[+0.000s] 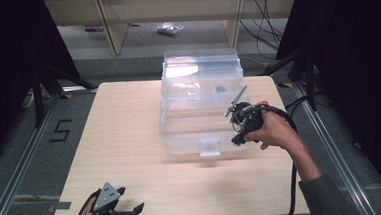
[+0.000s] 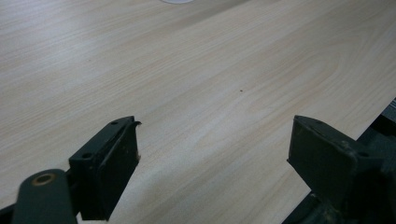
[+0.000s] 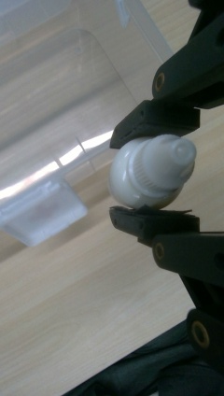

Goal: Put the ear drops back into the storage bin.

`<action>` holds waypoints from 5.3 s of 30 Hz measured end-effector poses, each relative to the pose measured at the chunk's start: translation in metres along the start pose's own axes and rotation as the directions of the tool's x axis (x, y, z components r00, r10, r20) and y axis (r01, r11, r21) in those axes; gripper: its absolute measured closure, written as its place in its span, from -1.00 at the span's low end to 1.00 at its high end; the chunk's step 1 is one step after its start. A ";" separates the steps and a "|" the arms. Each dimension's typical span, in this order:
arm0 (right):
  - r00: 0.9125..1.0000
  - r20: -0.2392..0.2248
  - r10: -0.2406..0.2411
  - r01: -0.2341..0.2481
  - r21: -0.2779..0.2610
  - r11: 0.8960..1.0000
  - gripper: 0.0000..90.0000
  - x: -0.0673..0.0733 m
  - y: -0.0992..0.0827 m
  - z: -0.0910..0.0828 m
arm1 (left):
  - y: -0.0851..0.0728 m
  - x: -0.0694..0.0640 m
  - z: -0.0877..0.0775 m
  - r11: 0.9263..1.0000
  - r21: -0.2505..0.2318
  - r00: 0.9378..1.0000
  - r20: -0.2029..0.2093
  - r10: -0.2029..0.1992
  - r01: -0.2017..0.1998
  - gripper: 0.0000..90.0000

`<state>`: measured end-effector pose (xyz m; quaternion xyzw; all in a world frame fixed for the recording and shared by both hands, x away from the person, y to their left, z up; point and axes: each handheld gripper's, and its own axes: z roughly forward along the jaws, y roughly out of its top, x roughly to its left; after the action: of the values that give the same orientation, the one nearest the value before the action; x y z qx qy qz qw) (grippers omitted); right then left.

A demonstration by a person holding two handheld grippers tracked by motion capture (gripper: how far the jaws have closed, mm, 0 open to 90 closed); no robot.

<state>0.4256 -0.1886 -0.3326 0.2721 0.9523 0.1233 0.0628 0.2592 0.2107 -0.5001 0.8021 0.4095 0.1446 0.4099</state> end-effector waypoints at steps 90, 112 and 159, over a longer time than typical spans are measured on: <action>0.950 -0.008 0.311 -0.306 0.158 0.939 0.06 -0.092 0.024 0.123 | 0.000 0.000 0.001 1.000 0.002 1.000 0.013 -0.008 0.008 -0.66; 0.955 0.033 0.296 -0.286 -0.173 0.943 -0.48 -0.065 0.024 0.049 | 0.000 0.000 0.001 1.000 -0.014 1.000 0.009 -0.020 0.021 -0.66; 0.972 -0.037 0.233 -0.229 -0.375 0.898 -0.53 -0.006 -0.022 0.039 | 0.001 0.002 0.000 1.000 -0.014 1.000 -0.017 0.000 0.000 -0.66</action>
<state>0.4271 -0.2023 -0.3755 0.3666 0.8715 0.3091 0.1031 0.2612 0.2121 -0.5001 0.7980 0.4119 0.1543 0.4119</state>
